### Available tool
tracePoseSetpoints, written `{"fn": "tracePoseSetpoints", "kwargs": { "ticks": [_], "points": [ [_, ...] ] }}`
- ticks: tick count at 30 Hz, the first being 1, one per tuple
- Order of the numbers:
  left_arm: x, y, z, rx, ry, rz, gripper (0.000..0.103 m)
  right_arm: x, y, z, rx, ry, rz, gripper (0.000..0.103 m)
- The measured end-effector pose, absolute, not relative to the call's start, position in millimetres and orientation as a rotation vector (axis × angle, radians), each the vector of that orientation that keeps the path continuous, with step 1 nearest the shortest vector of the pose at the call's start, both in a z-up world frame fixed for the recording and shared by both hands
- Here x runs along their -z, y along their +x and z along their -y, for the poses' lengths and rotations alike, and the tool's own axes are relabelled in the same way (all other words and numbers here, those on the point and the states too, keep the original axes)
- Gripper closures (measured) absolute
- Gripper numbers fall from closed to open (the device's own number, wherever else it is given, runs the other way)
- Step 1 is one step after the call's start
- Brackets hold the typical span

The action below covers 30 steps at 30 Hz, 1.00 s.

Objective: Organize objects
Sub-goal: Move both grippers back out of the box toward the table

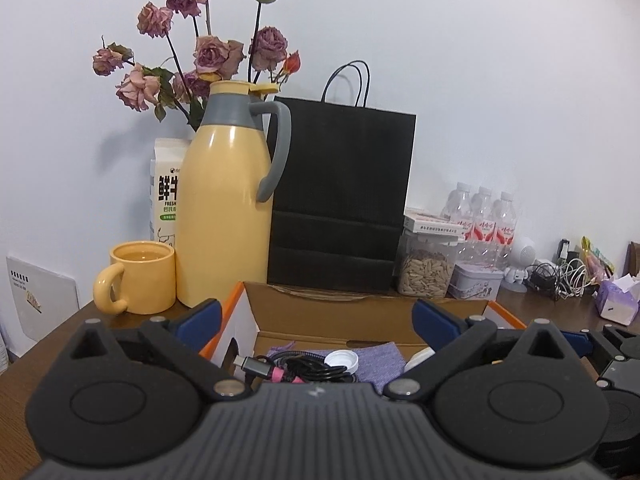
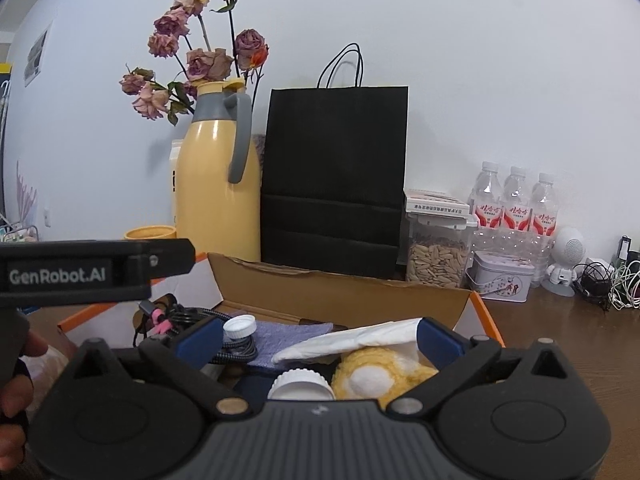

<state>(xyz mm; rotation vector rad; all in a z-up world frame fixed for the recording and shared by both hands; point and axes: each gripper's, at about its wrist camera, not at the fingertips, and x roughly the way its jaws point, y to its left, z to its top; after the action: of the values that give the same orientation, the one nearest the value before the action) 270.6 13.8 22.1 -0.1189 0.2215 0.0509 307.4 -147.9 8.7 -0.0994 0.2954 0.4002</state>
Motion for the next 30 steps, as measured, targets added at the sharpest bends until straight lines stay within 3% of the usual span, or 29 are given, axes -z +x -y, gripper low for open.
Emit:
{"fn": "tracePoseSetpoints", "kwargs": {
  "ticks": [11, 30],
  "points": [
    [-36, 243, -19, -0.044, -0.11, -0.166, 0.0, -17, 285, 155, -0.428, -0.112, -0.268, 0.0],
    [-8, 203, -70, -0.098, -0.104, -0.348, 0.0, -9, 238, 160, -0.496, -0.179, -0.298, 0.0]
  ]
}}
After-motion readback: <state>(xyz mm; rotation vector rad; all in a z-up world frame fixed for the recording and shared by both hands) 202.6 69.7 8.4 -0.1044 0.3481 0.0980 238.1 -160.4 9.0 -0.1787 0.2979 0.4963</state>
